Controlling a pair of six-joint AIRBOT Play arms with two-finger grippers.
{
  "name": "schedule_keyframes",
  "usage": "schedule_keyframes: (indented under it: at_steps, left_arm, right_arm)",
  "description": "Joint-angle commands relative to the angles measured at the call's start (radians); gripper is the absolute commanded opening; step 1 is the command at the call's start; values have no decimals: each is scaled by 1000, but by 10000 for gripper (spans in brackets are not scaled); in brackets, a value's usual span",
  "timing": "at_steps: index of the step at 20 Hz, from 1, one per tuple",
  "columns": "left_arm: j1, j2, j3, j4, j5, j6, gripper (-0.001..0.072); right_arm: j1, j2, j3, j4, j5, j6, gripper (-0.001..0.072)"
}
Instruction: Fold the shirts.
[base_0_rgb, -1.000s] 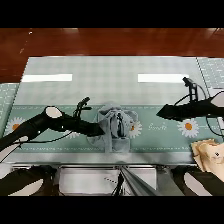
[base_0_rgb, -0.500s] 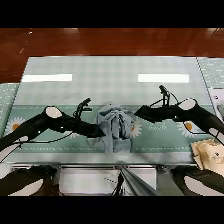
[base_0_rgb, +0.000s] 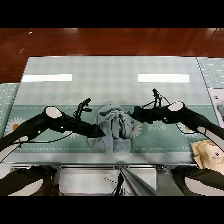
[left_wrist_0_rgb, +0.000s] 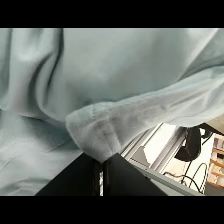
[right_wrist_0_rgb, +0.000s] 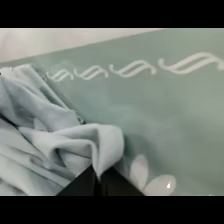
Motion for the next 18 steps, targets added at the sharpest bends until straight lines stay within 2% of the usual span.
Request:
schedule_keyframes:
  at_steps: [1,5,8,10,12,14,18]
  left_arm:
    - [0,2,2,1,-8,7,24]
    - [42,136,74,13,-33,-9,21]
    - [187,340,256,124,-76,-132,21]
    - [309,464,426,179,-94,-163,21]
    - [425,544,602,181,-95,-163,21]
    - [497,577,779,181,-95,-199,22]
    - [512,571,1098,182,-68,-203,22]
  right_arm:
    - [24,-5,18,4,62,-55,24]
    - [-113,158,138,-190,197,-42,24]
    - [-264,374,312,-381,238,-34,24]
    - [-346,506,439,-468,237,-33,24]
    - [-409,605,556,-495,237,-32,23]
    - [-447,672,659,-490,234,-8,24]
    - [-453,730,838,-483,168,71,23]
